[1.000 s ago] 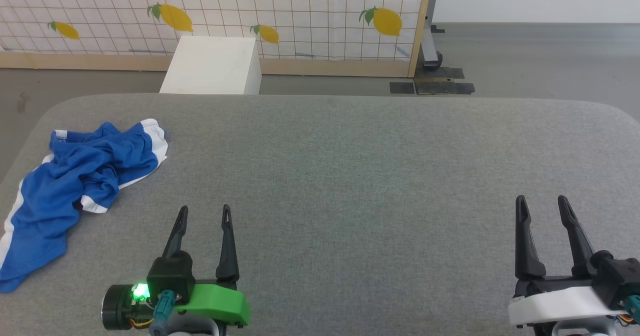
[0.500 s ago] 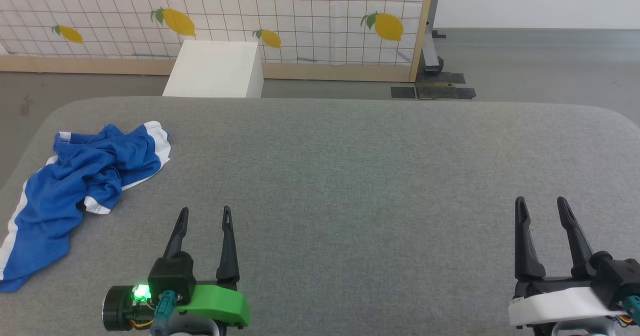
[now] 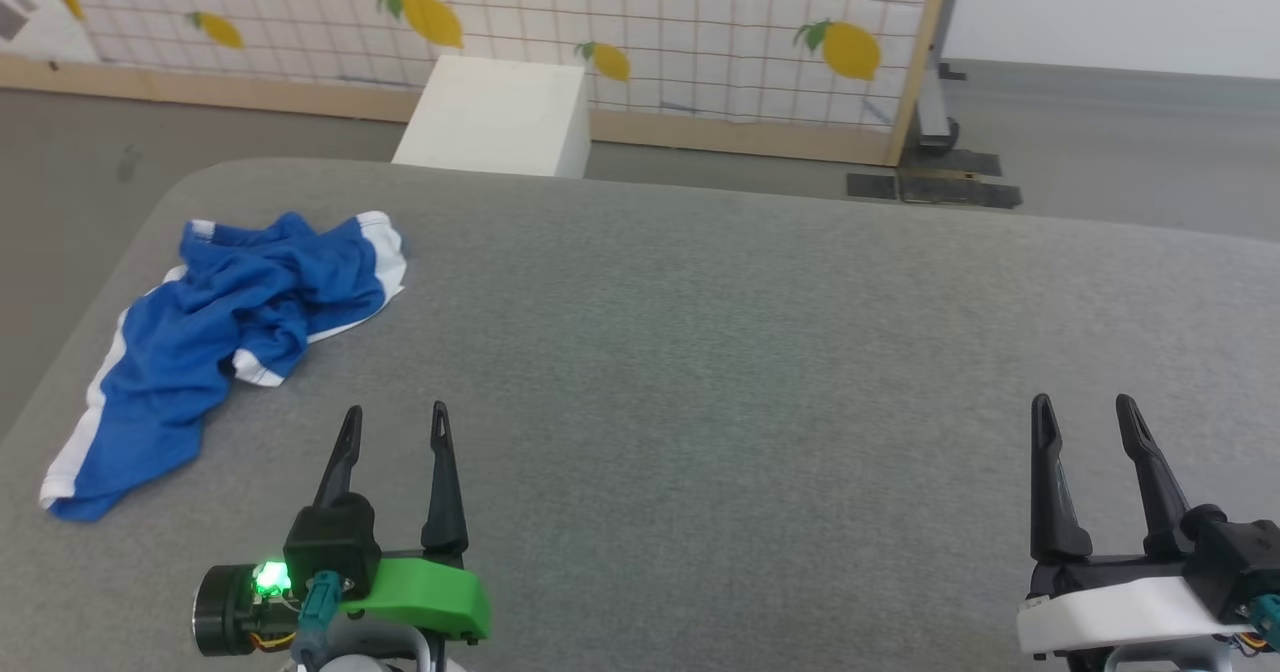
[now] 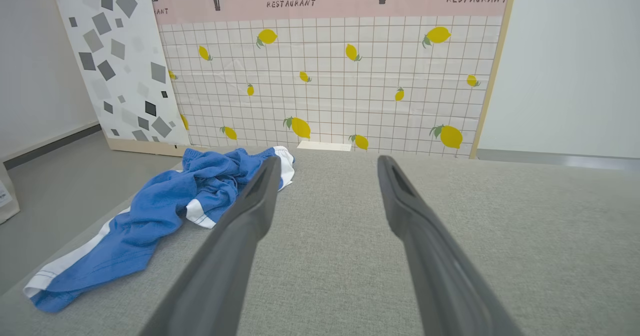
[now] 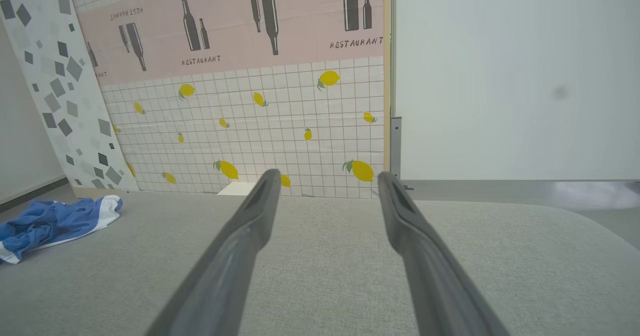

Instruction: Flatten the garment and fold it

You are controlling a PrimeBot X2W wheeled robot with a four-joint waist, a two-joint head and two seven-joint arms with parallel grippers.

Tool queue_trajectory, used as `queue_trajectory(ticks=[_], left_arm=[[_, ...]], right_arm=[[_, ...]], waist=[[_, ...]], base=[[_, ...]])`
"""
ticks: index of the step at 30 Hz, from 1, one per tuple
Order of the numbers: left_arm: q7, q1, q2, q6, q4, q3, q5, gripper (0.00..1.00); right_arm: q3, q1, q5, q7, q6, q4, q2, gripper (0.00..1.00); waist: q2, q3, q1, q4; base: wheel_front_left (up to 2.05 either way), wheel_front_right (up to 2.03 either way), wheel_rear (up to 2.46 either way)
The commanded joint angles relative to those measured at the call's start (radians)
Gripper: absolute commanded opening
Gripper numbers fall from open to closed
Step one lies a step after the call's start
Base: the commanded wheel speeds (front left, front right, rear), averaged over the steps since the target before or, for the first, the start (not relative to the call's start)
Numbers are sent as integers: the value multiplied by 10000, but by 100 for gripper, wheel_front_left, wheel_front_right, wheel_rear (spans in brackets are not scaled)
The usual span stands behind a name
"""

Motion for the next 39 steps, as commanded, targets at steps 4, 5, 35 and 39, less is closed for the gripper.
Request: queue_trajectory(ticks=[4,5,35,39], left_arm=[[-47,-187,73,64,-18,112,-86,100],[-47,-205,73,69,-30,144,-89,100],[-47,-298,73,282,-240,755,-718,100],[-47,-368,73,328,-273,779,-748,100]], right_arm=[[-15,18,-114,-49,63,-80,1,100],[-7,3,-126,-49,63,-84,1,100],[78,-232,-511,-49,63,-226,1,100],[127,-251,-560,-49,63,-215,1,100]], waist=[[0,218,0,1011],[0,244,0,1144],[0,711,0,4302],[0,753,0,4218]], base=[[0,0,0],[0,0,0],[0,0,0],[0,0,0]])
